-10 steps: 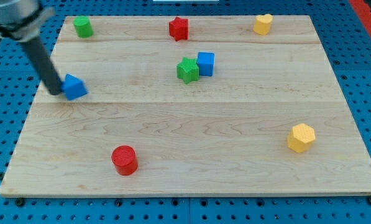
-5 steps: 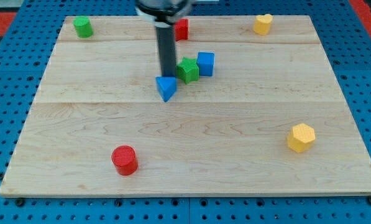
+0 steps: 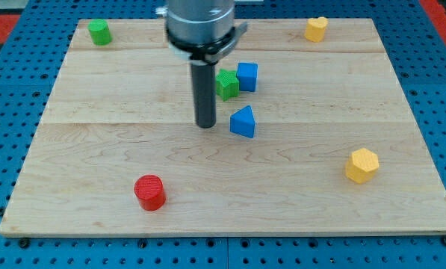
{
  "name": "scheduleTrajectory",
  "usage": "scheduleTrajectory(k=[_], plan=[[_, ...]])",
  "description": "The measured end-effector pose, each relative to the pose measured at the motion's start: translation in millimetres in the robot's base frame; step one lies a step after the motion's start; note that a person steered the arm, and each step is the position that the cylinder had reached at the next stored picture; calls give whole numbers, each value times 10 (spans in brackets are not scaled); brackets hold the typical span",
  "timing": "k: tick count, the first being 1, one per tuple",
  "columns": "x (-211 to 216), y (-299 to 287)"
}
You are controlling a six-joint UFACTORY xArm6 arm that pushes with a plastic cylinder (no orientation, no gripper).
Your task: Slide the blue triangle to the center right
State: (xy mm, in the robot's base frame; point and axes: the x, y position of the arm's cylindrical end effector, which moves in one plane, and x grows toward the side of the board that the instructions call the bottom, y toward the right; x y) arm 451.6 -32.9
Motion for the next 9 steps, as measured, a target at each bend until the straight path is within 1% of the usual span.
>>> scheduleTrajectory(k=[1, 2, 3, 4, 5, 6, 7, 8, 9], plan=[[-5, 668], [-73, 1462], [34, 1641], [360, 1835], [24, 2088], [-236, 2057], [-40, 2151], [112, 1544], [-300, 1406]])
